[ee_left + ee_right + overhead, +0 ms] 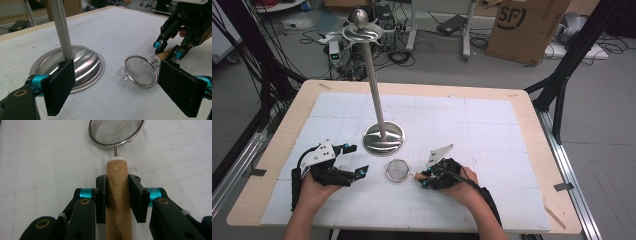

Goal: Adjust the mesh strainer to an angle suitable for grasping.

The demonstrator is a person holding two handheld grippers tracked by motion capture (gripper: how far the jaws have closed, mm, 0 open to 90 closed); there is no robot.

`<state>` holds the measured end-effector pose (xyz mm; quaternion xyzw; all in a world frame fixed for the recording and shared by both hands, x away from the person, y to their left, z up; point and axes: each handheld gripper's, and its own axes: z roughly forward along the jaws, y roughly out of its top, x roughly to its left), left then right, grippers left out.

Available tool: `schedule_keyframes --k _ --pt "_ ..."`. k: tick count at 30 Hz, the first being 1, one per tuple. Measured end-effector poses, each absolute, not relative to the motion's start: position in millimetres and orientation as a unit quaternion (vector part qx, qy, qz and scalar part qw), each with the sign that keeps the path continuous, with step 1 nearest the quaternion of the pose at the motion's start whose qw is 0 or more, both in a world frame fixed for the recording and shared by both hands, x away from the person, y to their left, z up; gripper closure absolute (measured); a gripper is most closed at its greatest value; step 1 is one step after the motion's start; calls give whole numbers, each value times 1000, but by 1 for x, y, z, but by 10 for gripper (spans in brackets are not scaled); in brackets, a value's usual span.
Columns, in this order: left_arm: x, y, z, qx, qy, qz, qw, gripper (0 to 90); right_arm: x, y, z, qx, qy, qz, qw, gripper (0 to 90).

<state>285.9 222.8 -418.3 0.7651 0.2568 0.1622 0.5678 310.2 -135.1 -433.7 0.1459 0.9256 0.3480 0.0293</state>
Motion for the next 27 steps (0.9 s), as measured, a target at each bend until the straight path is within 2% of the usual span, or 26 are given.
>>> schedule_keyframes --k 17,21,27 --pt "286 223 -418 763 259 161 570 154 309 -53 -432 76 933 352 11 695" --pt "286 224 -418 763 258 162 570 154 309 -48 -432 76 933 351 13 687" --pt "286 224 -418 764 259 162 569 154 308 -60 -429 93 931 352 25 621"
